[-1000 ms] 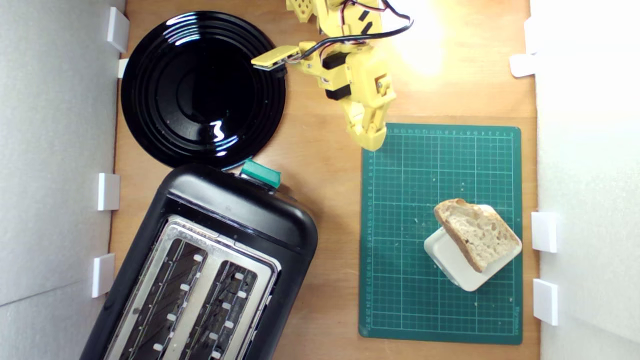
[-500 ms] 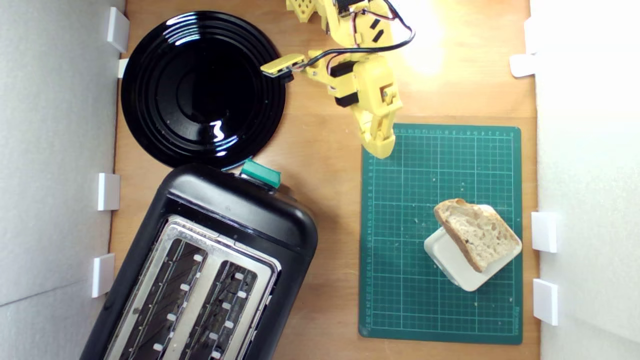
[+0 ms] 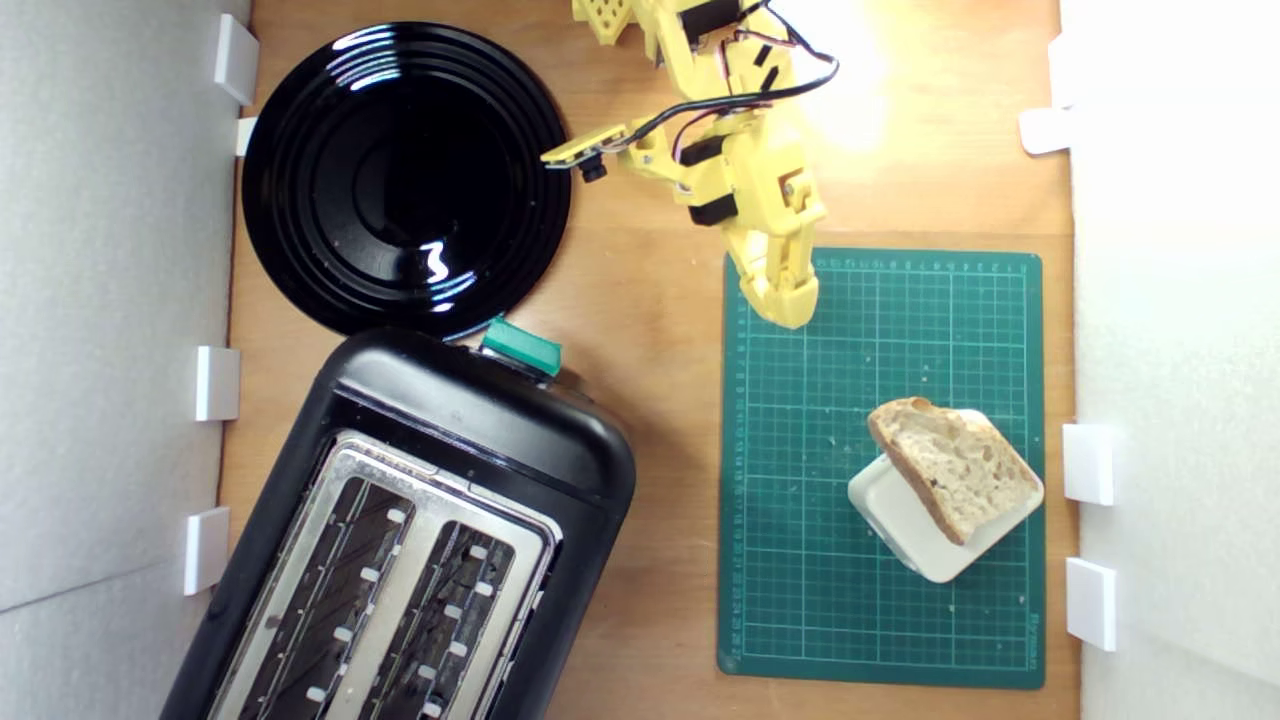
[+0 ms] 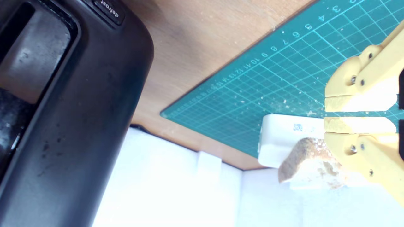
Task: Pick bread and place in toaster
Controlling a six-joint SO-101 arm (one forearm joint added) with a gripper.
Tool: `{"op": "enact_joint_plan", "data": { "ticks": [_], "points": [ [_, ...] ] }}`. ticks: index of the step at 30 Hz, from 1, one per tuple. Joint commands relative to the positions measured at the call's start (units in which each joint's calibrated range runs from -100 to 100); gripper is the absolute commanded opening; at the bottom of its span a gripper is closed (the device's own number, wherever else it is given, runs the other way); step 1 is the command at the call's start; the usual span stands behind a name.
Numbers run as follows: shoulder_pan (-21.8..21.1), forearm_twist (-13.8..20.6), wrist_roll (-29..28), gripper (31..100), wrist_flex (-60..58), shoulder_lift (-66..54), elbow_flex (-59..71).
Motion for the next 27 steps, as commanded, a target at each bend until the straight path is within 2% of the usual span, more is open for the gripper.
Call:
{"op": "enact_joint_plan", "data": {
  "ticks": [1, 7, 11, 20, 27],
  "points": [
    [-1.7, 1.0, 0.0, 52.2, -2.7, 3.2, -5.1],
    [-5.0, 0.8, 0.3, 52.2, -3.1, 10.5, -10.7],
    [-5.1, 0.8, 0.0, 53.1, -3.1, 12.7, -13.4],
    [-6.2, 0.9, 0.1, 69.4, -3.3, 14.6, -15.5],
    [-7.9, 0.9, -0.1, 76.2, -3.4, 14.8, -15.5]
  ]
}}
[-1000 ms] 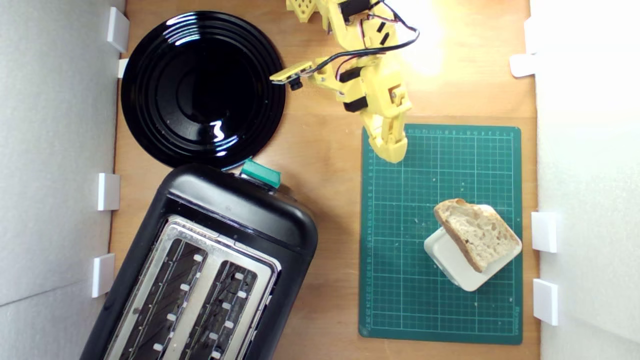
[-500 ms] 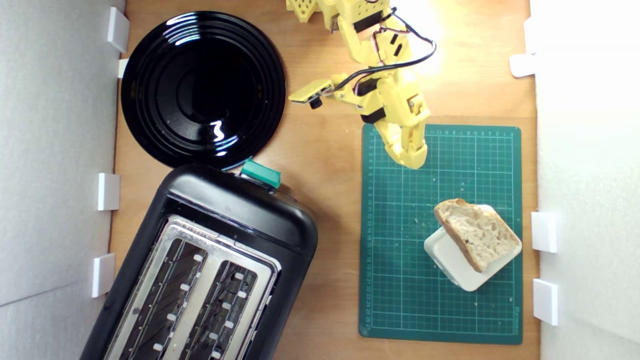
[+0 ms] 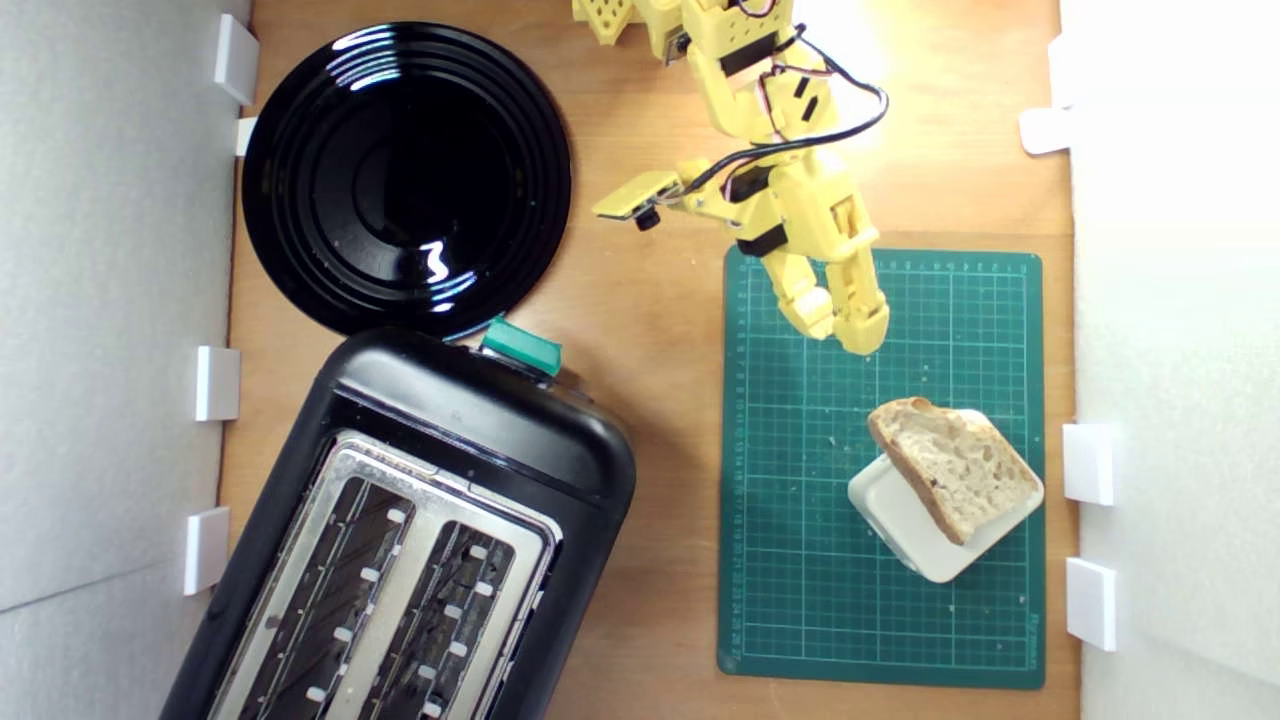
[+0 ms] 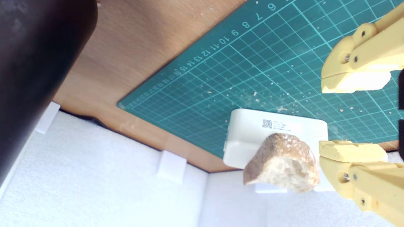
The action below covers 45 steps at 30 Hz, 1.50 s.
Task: Pick bread and place in toaster
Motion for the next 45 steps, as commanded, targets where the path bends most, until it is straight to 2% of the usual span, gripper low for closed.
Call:
{"op": "enact_joint_plan", "data": {
  "ticks": [1, 8, 19, 31, 37, 45],
  "points": [
    [-1.0, 0.2, -0.1, 77.1, -2.4, -0.2, -2.4],
    [-1.1, 0.2, -1.9, 83.3, -7.7, 2.0, -2.4],
    [-0.9, 0.2, -3.0, 83.5, -17.5, 9.4, -3.0],
    [-0.7, 0.1, -2.5, 89.2, -17.6, 16.6, -11.1],
    [-1.1, 0.1, -0.5, 91.9, -17.6, 20.1, -14.8],
    [-1.2, 0.1, -0.3, 91.7, -17.6, 22.6, -18.1]
  ]
}}
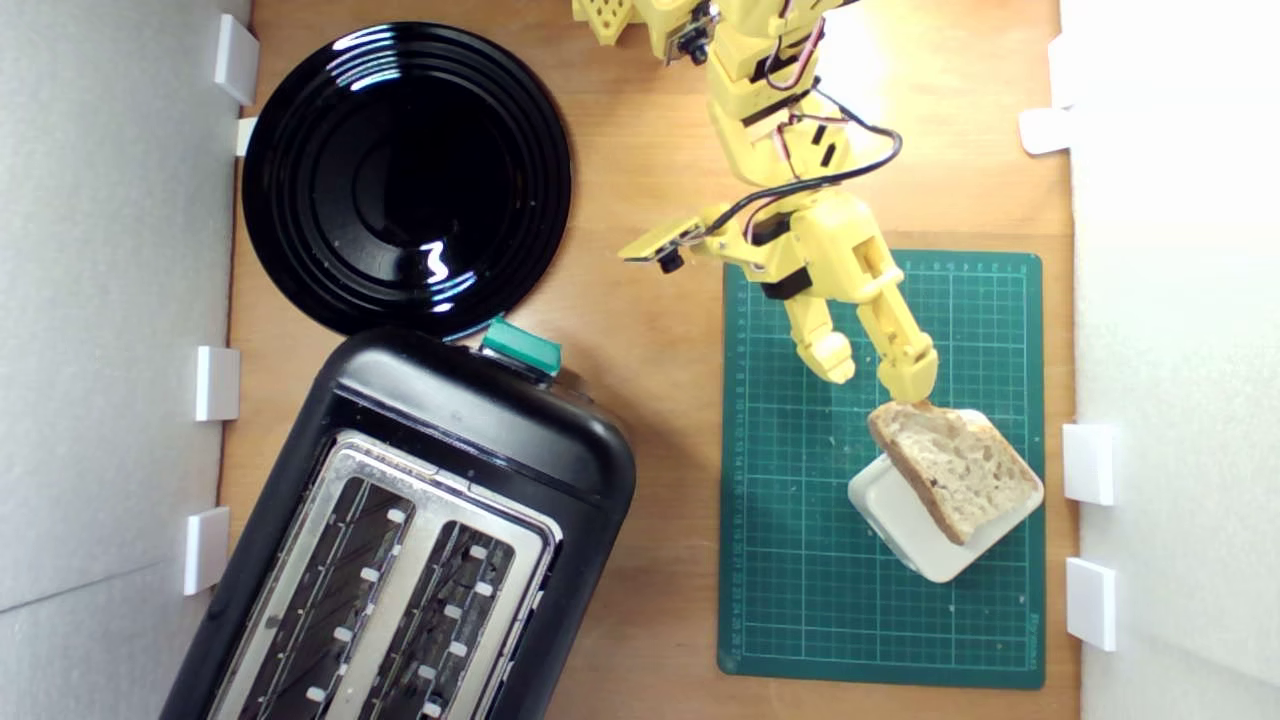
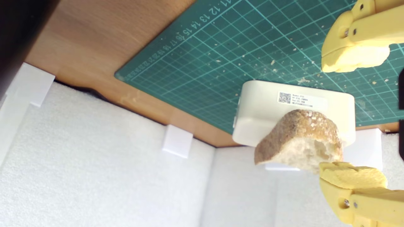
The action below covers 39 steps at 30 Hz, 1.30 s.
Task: Pick bread and place in toaster
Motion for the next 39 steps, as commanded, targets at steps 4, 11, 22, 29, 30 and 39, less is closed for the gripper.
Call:
{"op": "enact_joint_plan", "data": {
  "ticks": [4, 11, 22, 29, 30, 39],
  "points": [
    [-0.8, 0.3, 0.0, 91.3, -1.9, 0.7, -4.1],
    [-0.9, 0.4, 0.3, 91.3, -1.9, 3.1, -7.0],
    [-0.9, 0.4, 0.3, 91.3, -1.8, 4.8, -10.3],
    [-0.9, 0.4, 0.0, 91.2, -1.7, 5.0, -12.3],
    [-0.9, 0.4, 0.0, 91.2, -1.7, 5.4, -12.6],
    [-1.6, -0.1, 0.3, 91.2, -1.7, 8.4, -16.4]
  ]
}}
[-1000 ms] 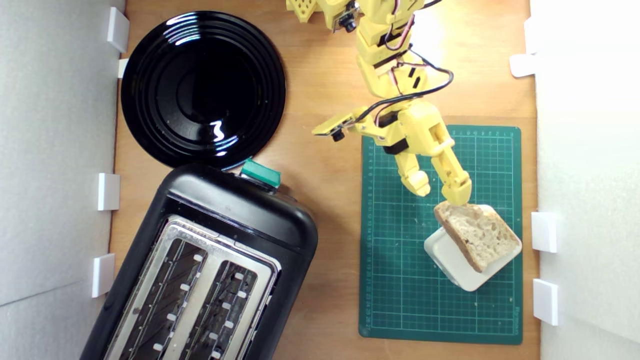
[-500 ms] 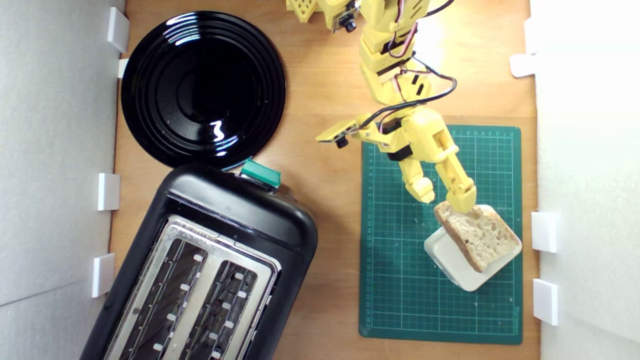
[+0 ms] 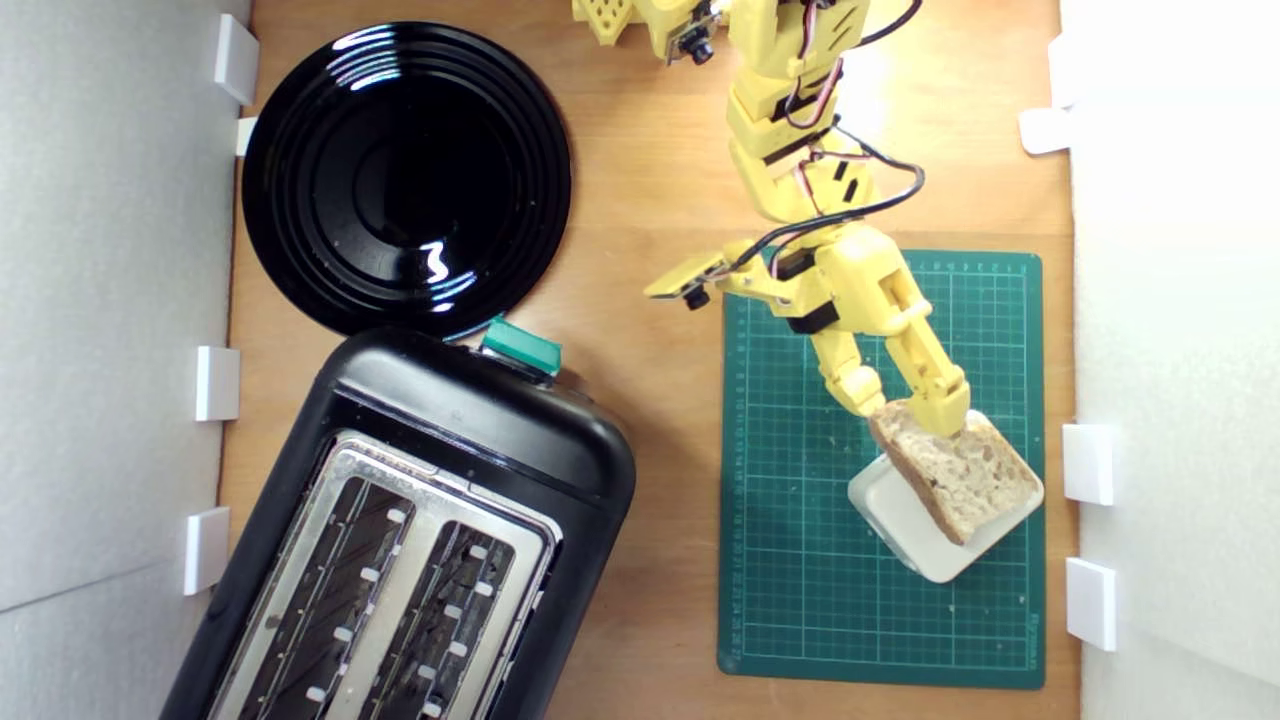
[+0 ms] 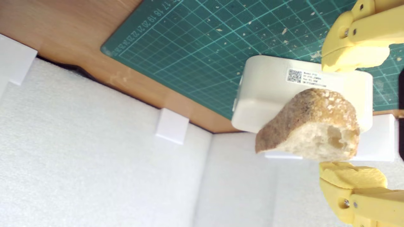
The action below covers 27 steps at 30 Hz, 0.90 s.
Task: Pick bread and place in toaster
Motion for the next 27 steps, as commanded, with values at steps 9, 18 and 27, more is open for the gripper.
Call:
{"op": "enact_joint_plan", "data": {
  "ticks": [9, 18, 27],
  "points": [
    [-0.9, -0.3, 0.3, 91.2, -1.7, -0.5, -4.0],
    [-0.9, -0.1, 0.3, 91.2, -1.7, -0.4, -4.2],
    [-0.9, -0.6, 1.7, 91.2, -1.6, 3.3, -7.5]
  ]
}}
